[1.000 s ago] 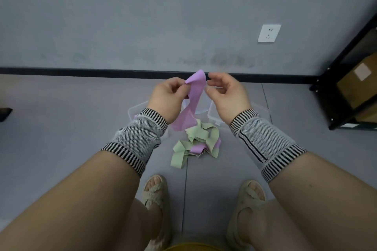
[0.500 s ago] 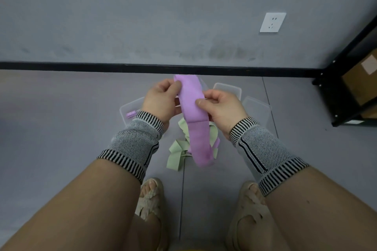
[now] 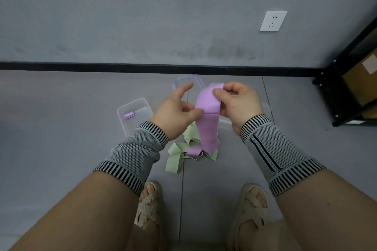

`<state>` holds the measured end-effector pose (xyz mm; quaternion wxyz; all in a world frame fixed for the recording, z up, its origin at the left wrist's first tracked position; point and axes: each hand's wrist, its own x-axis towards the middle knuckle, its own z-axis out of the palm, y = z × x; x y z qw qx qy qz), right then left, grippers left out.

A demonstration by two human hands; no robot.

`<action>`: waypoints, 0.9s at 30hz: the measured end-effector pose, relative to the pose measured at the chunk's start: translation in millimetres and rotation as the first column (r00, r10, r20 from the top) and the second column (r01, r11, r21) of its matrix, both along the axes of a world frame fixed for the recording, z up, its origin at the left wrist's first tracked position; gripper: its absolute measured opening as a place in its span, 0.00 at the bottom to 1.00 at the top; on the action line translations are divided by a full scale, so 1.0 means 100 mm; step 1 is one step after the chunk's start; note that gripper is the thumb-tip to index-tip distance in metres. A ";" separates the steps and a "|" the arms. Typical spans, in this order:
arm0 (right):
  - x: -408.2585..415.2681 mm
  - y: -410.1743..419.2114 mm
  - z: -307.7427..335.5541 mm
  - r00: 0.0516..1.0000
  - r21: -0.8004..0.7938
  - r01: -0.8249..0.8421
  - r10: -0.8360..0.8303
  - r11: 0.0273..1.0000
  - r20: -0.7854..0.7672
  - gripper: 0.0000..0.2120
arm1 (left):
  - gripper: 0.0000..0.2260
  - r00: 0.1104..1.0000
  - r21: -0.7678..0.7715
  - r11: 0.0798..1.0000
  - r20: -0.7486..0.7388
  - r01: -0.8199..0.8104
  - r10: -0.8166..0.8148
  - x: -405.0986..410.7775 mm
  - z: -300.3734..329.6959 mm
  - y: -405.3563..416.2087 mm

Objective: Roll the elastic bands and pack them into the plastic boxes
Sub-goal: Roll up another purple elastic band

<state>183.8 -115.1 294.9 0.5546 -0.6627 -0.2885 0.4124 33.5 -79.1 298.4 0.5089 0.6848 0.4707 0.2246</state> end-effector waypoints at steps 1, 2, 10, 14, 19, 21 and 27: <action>0.02 0.00 0.00 1.000 0.006 -0.002 0.002 1.000 -0.005 0.06 | 0.30 1.000 0.033 0.999 -0.020 0.021 -0.020 0.02 0.01 -0.02; 0.03 0.00 0.01 1.000 0.006 -0.021 0.021 1.000 -0.011 0.08 | 0.29 1.000 0.062 0.998 -0.017 0.013 -0.012 0.03 0.02 -0.03; 0.00 -0.08 0.05 0.962 -0.062 -0.273 0.271 0.960 -0.038 0.10 | 0.22 0.938 0.028 0.955 0.198 -0.294 0.283 -0.01 0.04 0.09; -0.04 -0.06 0.08 0.964 0.007 -0.258 0.257 0.966 0.064 0.11 | 0.19 0.884 -0.156 0.938 0.317 -0.309 0.344 -0.02 0.08 0.10; -0.03 -0.04 0.10 0.996 0.073 -0.086 0.087 0.994 -0.007 0.11 | 0.20 0.972 -0.084 0.988 0.187 -0.131 0.145 -0.03 0.10 0.03; 0.00 -0.04 0.09 0.998 0.062 -0.026 0.029 0.998 -0.050 0.10 | 0.22 0.994 -0.010 0.999 0.101 -0.041 0.041 -0.02 0.09 0.00; 0.00 -0.07 0.09 0.993 -0.003 -0.121 0.121 0.993 0.010 0.03 | 0.13 0.952 -0.101 0.972 0.204 -0.212 0.229 0.02 0.10 0.06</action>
